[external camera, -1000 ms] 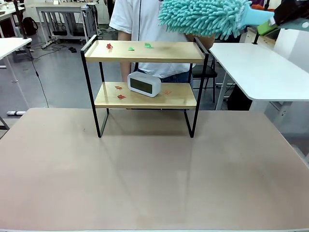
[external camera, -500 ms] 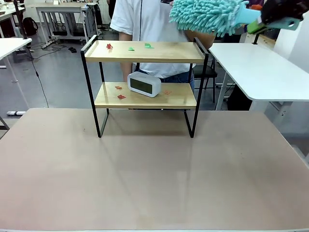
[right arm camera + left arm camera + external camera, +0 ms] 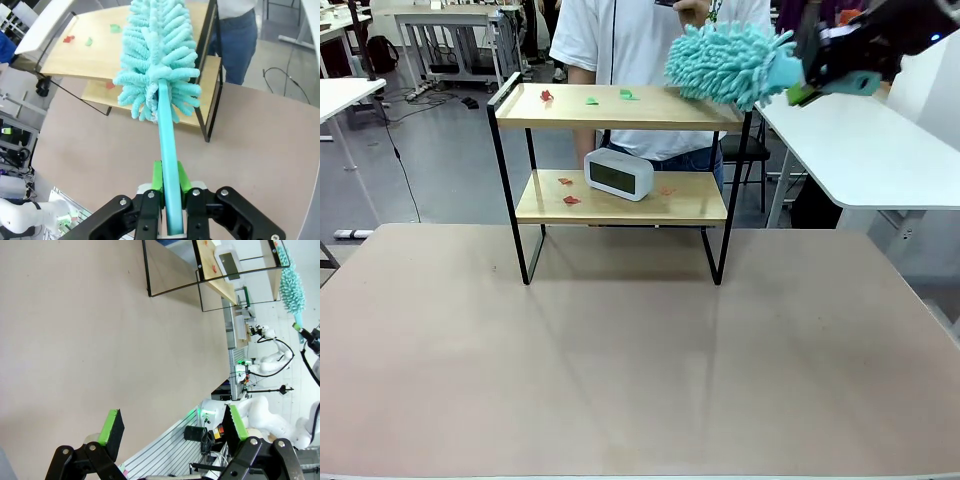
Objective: Clean the shelf.
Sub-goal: Clean the specific tier of the Shelf with the Duster once objects are removed.
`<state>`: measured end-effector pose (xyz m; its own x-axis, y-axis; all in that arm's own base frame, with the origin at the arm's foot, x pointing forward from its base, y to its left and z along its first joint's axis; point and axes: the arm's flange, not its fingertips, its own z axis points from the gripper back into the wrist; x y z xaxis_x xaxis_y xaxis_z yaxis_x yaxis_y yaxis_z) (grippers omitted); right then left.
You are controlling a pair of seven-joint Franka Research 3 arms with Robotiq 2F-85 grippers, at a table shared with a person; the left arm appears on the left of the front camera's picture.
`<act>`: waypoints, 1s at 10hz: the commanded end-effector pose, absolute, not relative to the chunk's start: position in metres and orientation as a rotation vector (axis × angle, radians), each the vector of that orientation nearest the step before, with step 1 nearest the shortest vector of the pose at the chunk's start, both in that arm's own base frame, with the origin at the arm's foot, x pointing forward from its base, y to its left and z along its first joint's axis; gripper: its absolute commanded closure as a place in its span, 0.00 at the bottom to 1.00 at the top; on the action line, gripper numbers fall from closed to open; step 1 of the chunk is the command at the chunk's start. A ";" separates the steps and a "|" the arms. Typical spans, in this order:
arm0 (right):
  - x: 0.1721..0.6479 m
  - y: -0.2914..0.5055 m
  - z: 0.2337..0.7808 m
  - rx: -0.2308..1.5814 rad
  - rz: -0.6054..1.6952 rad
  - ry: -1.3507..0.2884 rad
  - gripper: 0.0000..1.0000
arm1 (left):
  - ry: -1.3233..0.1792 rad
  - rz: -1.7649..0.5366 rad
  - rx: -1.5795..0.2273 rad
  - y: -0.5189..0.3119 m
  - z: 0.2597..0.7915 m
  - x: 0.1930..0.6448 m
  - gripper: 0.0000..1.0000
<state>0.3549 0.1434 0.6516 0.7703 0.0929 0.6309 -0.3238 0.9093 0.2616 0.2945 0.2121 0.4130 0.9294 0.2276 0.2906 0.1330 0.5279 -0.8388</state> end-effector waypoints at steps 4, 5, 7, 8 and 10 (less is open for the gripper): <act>0.395 0.200 0.640 0.362 0.266 -0.685 0.88 | -0.421 0.039 -1.040 0.211 0.413 0.296 0.00; 0.399 0.211 0.643 0.364 0.290 -0.677 0.88 | -0.421 0.039 -1.040 0.211 0.413 0.296 0.00; 0.404 0.233 0.647 0.380 0.350 -0.662 0.88 | -0.421 0.039 -1.040 0.211 0.413 0.296 0.00; 0.405 0.246 0.647 0.394 0.392 -0.647 0.88 | -0.421 0.039 -1.040 0.211 0.413 0.296 0.00; 0.406 0.263 0.647 0.438 0.469 -0.612 0.88 | -0.421 0.039 -1.040 0.211 0.413 0.296 0.00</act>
<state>0.4004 0.2605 0.6428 0.7309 0.2486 0.6355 -0.4939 0.8354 0.2413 0.2944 0.2121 0.4130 0.9294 0.2276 0.2906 0.1330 0.5278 -0.8389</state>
